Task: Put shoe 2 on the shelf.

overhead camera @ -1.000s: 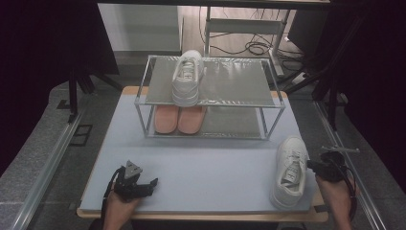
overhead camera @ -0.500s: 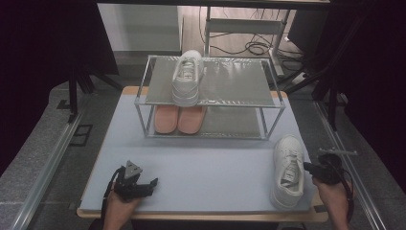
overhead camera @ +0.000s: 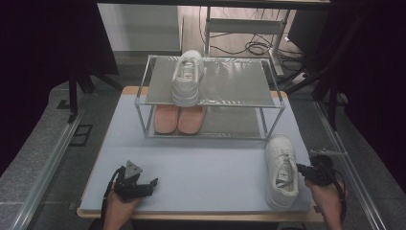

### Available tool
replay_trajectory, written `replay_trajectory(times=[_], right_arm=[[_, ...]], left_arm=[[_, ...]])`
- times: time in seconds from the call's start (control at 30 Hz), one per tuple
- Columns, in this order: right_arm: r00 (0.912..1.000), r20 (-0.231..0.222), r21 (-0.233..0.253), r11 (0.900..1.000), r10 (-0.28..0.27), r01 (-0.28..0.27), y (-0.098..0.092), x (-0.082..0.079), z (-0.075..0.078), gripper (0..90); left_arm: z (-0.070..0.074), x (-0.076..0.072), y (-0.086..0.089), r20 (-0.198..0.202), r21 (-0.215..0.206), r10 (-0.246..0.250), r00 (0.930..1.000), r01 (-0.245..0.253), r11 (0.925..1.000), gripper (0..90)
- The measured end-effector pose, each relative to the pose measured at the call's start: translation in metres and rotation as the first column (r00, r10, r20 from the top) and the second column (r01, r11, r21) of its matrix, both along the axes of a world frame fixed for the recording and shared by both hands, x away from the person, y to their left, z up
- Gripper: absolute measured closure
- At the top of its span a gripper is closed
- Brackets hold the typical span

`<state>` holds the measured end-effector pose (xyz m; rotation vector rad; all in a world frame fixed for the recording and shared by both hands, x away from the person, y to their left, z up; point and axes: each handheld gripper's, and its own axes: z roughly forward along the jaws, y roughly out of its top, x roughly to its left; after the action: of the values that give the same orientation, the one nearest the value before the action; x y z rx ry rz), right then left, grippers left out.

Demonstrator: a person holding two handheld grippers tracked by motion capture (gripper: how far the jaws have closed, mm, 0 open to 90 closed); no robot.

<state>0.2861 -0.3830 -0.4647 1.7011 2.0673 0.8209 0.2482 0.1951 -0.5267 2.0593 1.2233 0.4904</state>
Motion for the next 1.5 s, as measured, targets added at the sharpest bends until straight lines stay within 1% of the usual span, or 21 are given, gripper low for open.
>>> replay_trajectory(times=[0.13,0.2,0.27,0.33,0.4,0.43,0.47,0.53,0.6,0.67,0.73,0.77,0.8,0.87,0.93,1.0,1.3,1.33,1.43,1.47,1.5], right_arm=[[1.0000,-0.002,0.010,1.000,0.004,-0.004,0.000,-0.001,0.000,90.0],[1.0000,-0.001,0.021,1.000,-0.003,0.003,-0.003,0.001,-0.001,90.0],[1.0000,0.000,0.039,0.999,-0.008,0.008,-0.006,0.006,-0.001,90.0],[0.9998,0.017,0.061,0.998,-0.012,0.011,-0.008,0.011,0.003,90.0],[0.9995,0.026,0.068,0.998,-0.015,0.014,-0.009,0.017,0.007,90.0],[0.9989,0.033,0.031,0.999,-0.034,0.033,-0.008,0.020,0.009,90.0],[0.9986,0.032,-0.013,0.999,-0.042,0.042,-0.009,0.024,0.010,90.0],[0.9985,0.019,0.003,0.999,-0.051,0.051,-0.012,0.034,0.008,90.0],[0.9984,0.004,-0.017,0.998,-0.056,0.056,-0.013,0.042,0.003,90.0],[0.9989,-0.015,-0.006,0.999,-0.044,0.044,-0.013,0.049,-0.003,90.0],[0.9983,-0.030,-0.036,0.998,-0.049,0.048,-0.010,0.051,-0.008,90.0],[0.9980,-0.035,-0.037,0.998,-0.054,0.052,-0.010,0.051,-0.008,90.0],[0.9974,-0.035,-0.024,0.998,-0.064,0.063,-0.010,0.050,-0.009,90.0],[0.9976,-0.037,-0.026,0.998,-0.058,0.057,-0.010,0.047,-0.008,90.0],[0.9976,-0.045,-0.013,0.999,-0.053,0.052,-0.010,0.045,-0.008,90.0],[0.9980,-0.043,-0.006,0.999,-0.046,0.045,-0.009,0.043,-0.009,90.0],[0.9985,-0.045,-0.006,1.000,-0.030,0.030,-0.002,0.037,-0.008,90.0],[0.9989,-0.038,-0.007,1.000,-0.026,0.026,-0.002,0.036,-0.009,90.0],[0.9989,-0.039,0.002,1.000,-0.025,0.025,0.001,0.034,-0.009,90.0],[0.9992,-0.033,0.002,1.000,-0.021,0.021,0.001,0.034,-0.010,90.0],[0.9990,-0.038,0.007,1.000,-0.023,0.023,0.002,0.033,-0.009,90.0]], left_arm=[[0.000,0.000,0.000,0.000,0.000,0.000,1.0000,0.000,1.0000,15.7],[0.000,0.000,0.000,0.000,0.000,0.000,1.0000,0.000,1.0000,15.7],[0.000,0.000,0.000,0.000,0.000,0.000,1.0000,0.000,1.0000,15.7],[0.000,0.000,0.000,0.000,0.000,0.000,1.0000,0.000,1.0000,15.7],[0.000,0.000,0.000,0.001,-0.002,0.001,1.0000,-0.001,1.0000,15.6],[0.000,0.000,0.000,0.001,-0.002,0.001,1.0000,-0.001,1.0000,15.7],[0.000,0.000,0.000,0.001,-0.002,0.001,1.0000,-0.001,1.0000,15.7],[0.000,0.000,0.000,0.001,-0.002,0.001,1.0000,-0.001,1.0000,15.7],[0.000,0.000,0.000,0.001,-0.002,0.001,1.0000,-0.001,1.0000,15.7],[0.000,0.000,0.000,0.001,-0.002,0.001,1.0000,-0.001,1.0000,15.7],[0.000,0.000,0.000,0.001,-0.002,0.000,1.0000,0.000,1.0000,15.7],[0.000,0.000,0.000,0.000,-0.002,0.000,1.0000,0.000,1.0000,15.7],[0.000,0.000,0.000,0.000,-0.002,0.000,1.0000,0.000,1.0000,15.6],[0.000,0.000,0.000,0.000,-0.002,0.000,1.0000,0.000,1.0000,15.6],[0.000,0.000,0.000,0.000,-0.002,0.000,1.0000,0.000,1.0000,15.6],[0.000,0.000,0.000,0.000,-0.002,0.000,1.0000,0.000,1.0000,15.6],[0.000,0.000,0.000,-0.001,-0.002,0.000,1.0000,0.000,1.0000,15.6],[0.000,0.000,0.000,-0.001,-0.002,0.001,1.0000,-0.001,1.0000,15.6],[0.000,0.000,0.000,-0.001,-0.001,0.000,1.0000,0.000,1.0000,15.6],[0.000,0.000,0.000,-0.001,-0.001,0.000,1.0000,0.000,1.0000,15.6],[0.000,0.000,0.000,-0.001,0.000,0.000,1.0000,0.000,1.0000,15.6]])
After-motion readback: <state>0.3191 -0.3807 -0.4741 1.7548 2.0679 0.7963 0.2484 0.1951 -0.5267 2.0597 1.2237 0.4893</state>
